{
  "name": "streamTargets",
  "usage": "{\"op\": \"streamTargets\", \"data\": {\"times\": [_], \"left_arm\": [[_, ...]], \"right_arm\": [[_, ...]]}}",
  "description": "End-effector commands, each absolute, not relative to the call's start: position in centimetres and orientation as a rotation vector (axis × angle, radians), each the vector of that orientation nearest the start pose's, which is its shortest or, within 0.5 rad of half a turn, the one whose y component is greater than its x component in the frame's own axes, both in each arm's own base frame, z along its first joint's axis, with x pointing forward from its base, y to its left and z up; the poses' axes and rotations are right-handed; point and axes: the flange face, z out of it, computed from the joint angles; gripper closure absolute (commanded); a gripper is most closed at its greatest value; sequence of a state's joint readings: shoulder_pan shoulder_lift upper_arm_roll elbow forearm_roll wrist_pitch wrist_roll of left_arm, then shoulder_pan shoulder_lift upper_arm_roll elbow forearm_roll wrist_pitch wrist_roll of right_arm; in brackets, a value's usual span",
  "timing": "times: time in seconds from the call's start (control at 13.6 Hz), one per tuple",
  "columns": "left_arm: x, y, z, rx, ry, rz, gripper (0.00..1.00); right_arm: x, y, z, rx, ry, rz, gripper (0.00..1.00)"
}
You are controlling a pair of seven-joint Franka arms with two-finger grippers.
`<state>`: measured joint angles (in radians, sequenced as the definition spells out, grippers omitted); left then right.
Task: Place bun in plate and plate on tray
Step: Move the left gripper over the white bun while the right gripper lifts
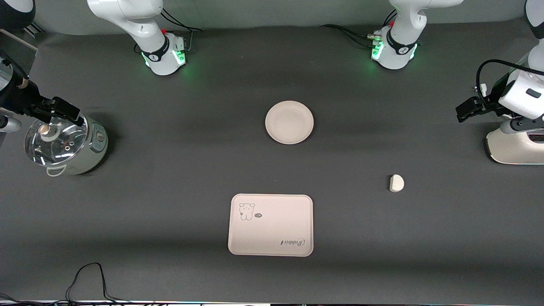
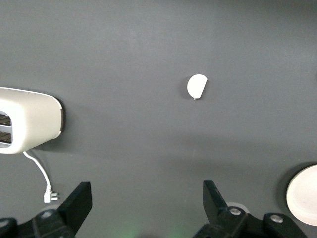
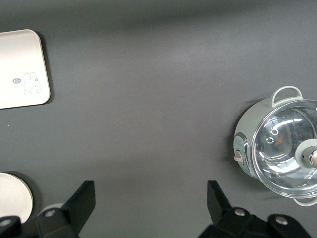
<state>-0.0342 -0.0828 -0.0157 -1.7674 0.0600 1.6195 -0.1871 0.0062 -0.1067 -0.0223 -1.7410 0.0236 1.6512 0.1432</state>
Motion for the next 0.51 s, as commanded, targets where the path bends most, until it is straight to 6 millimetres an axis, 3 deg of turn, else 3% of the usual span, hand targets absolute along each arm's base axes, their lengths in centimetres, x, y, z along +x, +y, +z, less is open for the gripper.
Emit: {"op": "streamTargets", "data": {"times": [0.0,0.29,0.44], "left_arm": [[52.24,-1.85,58.99,-3.090,-0.181,0.122,0.00],[52.13,-1.25,59.12,-3.110,-0.198,0.146,0.00],[52.96,-1.31,58.13,-3.113,-0.091,0.177,0.00]], "right_arm": [[52.87,-0.59,60.82,-3.113,0.270,-0.082,0.00],[52.62,-0.74,61.44,-3.096,0.289,-0.130,0.00],[52.52,-0.82,61.59,-3.093,0.313,-0.133,0.00]]}}
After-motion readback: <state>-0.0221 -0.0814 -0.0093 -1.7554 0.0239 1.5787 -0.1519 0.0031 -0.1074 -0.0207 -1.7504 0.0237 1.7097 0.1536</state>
